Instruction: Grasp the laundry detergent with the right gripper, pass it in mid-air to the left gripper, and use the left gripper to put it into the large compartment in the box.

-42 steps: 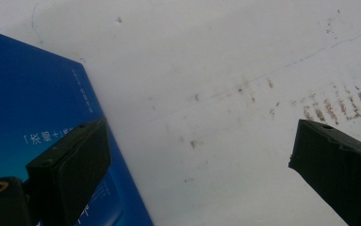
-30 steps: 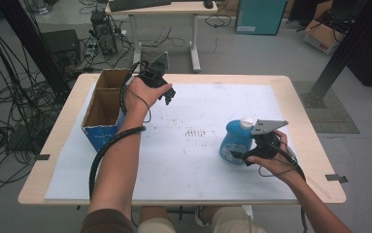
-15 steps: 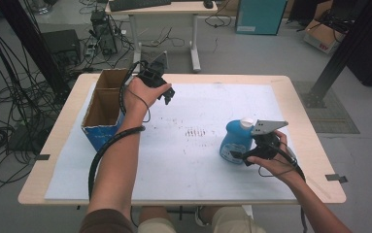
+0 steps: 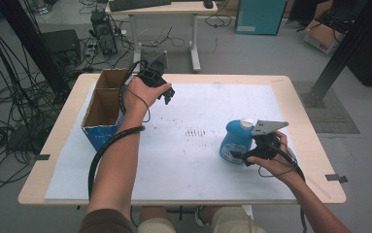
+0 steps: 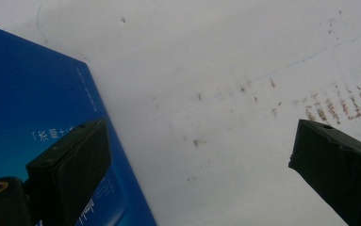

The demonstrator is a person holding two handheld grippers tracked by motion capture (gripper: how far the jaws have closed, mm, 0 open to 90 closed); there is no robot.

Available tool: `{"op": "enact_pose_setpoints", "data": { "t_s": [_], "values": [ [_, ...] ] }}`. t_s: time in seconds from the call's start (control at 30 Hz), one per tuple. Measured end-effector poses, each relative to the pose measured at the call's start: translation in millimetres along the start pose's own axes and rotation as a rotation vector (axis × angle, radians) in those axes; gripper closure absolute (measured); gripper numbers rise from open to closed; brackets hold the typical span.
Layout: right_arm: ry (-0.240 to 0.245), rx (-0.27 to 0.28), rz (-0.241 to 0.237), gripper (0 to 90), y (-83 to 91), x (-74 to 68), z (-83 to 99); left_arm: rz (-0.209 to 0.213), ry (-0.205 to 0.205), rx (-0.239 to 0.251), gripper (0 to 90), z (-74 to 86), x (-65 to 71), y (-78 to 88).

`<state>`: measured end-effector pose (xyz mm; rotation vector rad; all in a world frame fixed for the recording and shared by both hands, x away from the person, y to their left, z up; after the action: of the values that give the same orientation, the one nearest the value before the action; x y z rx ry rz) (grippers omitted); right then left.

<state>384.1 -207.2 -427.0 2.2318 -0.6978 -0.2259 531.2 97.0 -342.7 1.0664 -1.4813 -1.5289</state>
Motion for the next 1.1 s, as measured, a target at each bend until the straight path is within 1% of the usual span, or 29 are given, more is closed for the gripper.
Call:
{"op": "enact_pose_setpoints", "data": {
  "t_s": [0.3, 0.47, 0.57, 0.63, 0.73, 1.0, 1.1],
  "values": [
    [0.003, 0.005, 0.006, 3.6, 0.0, 0.3, 0.7, 0.002, 0.006, 0.0, 6.1, 0.7, -0.9, 0.4],
    [0.004, 0.011, 0.01, 4.9, -0.1, 0.6, 0.8, -0.004, 0.004, 0.001, 6.1, 0.7, -1.2, 0.9],
    [0.006, 0.008, 0.006, 8.6, -1.1, 0.3, 1.3, -0.004, 0.003, 0.002, 6.1, 0.4, -0.5, 1.2],
    [0.008, 0.01, -0.004, 13.4, -1.4, -0.2, 1.5, 0.001, 0.006, 0.004, 6.1, 0.2, 0.6, 0.5],
    [0.017, 0.014, -0.007, 20.4, -1.4, -0.9, 1.5, -0.005, 0.003, 0.001, 6.1, -0.1, 1.0, -0.5],
    [0.03, 0.011, -0.015, 32.0, -1.5, -0.4, 1.6, -0.001, 0.0, 0.003, 6.1, -0.5, 2.0, -0.4],
    [0.046, 0.01, -0.024, 37.3, -1.5, -1.0, 1.3, -0.006, -0.001, 0.003, 6.1, -0.7, 2.1, -0.1]
  ]
}}
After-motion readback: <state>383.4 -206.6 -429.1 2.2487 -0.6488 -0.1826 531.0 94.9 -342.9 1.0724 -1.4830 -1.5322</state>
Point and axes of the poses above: each handheld gripper's, and its own axes: y roughly backward along the jaws, z roughly out of its underside, x roughly to its right, the point moved 6 cm from there along -y, roughly forward along the jaws, and after that the axes turned 12 degrees about -x, right-handed, at the moved point
